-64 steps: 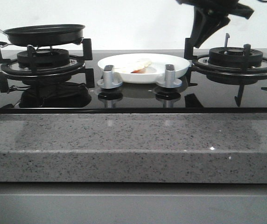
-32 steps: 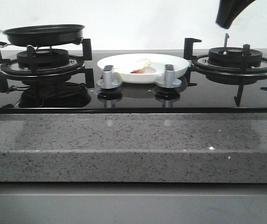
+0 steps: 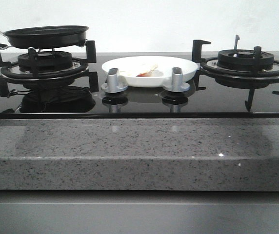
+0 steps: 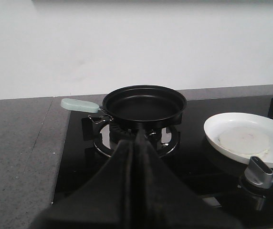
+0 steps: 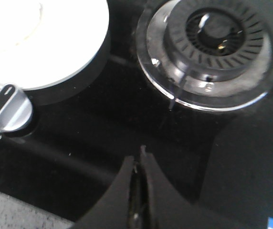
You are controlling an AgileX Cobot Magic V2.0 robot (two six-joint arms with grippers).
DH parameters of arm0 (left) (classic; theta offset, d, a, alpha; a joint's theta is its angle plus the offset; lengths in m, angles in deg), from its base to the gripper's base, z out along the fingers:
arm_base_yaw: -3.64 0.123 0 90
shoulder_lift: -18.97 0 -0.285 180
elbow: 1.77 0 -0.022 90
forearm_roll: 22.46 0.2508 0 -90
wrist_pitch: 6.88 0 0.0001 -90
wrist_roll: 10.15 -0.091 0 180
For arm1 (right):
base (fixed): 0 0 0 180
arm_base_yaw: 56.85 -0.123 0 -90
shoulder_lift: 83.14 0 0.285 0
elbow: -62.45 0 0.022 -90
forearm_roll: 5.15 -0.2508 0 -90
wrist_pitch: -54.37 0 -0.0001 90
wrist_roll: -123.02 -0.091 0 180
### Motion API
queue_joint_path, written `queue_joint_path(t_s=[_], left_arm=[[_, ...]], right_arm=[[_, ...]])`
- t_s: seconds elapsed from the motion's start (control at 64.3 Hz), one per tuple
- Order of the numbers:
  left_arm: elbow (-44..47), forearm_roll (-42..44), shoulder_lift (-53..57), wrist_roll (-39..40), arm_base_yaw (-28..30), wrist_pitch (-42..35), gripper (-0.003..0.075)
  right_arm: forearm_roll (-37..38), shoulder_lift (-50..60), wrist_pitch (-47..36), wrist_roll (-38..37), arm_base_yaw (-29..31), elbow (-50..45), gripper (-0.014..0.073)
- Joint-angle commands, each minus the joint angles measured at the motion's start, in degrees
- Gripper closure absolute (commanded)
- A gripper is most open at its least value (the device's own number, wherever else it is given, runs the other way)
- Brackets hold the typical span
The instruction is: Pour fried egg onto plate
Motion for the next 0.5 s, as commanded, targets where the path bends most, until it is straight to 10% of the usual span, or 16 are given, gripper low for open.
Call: queue_joint_path(t_s=[0.0, 0.482], left_arm=[[-1.54, -0.48, -0.47, 0.23, -0.52, -4.59, 0.0739], [-1.54, -0.48, -0.47, 0.23, -0.52, -4.59, 0.0739]], right_arm=[[0.5, 7.71, -8.86, -0.04, 0.34, -4.46, 0.0652], [0.5, 36.36, -18.18, -0.04, 0.34, -29.16, 0.0652]])
